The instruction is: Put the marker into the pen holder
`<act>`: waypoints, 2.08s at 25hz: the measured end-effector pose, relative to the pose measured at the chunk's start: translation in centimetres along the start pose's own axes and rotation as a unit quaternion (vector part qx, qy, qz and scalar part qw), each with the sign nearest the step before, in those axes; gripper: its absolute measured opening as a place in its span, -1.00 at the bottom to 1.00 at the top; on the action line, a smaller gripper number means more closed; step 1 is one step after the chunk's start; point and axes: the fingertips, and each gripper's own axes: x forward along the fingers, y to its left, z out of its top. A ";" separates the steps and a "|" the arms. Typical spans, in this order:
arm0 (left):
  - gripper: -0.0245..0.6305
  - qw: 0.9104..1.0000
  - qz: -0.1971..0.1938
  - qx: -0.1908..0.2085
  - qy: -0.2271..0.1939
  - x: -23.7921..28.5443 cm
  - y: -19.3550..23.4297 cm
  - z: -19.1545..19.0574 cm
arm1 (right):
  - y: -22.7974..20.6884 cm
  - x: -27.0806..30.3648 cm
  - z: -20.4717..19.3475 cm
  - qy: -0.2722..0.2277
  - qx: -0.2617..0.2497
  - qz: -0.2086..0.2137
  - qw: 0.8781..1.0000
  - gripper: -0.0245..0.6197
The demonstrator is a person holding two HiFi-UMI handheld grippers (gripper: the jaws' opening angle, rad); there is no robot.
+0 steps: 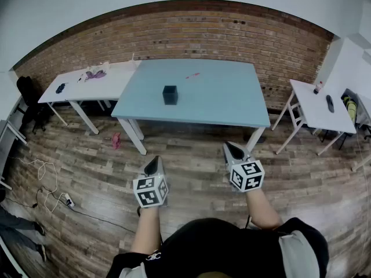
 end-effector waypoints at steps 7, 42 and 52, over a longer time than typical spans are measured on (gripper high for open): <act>-0.91 1.000 -0.003 0.005 0.005 -0.2 0.6 -0.3 | 1.6 0.0 0.0 -0.009 0.000 0.003 1.000 -0.91; -0.91 0.999 -0.036 0.030 0.010 2.5 7.5 -0.6 | 7.4 3.7 -3.5 0.010 -0.010 -0.006 1.000 -0.91; -0.91 0.999 -0.012 0.048 -0.003 14.7 9.1 2.3 | -1.7 14.8 -2.2 -0.015 -0.015 -0.004 1.000 -0.91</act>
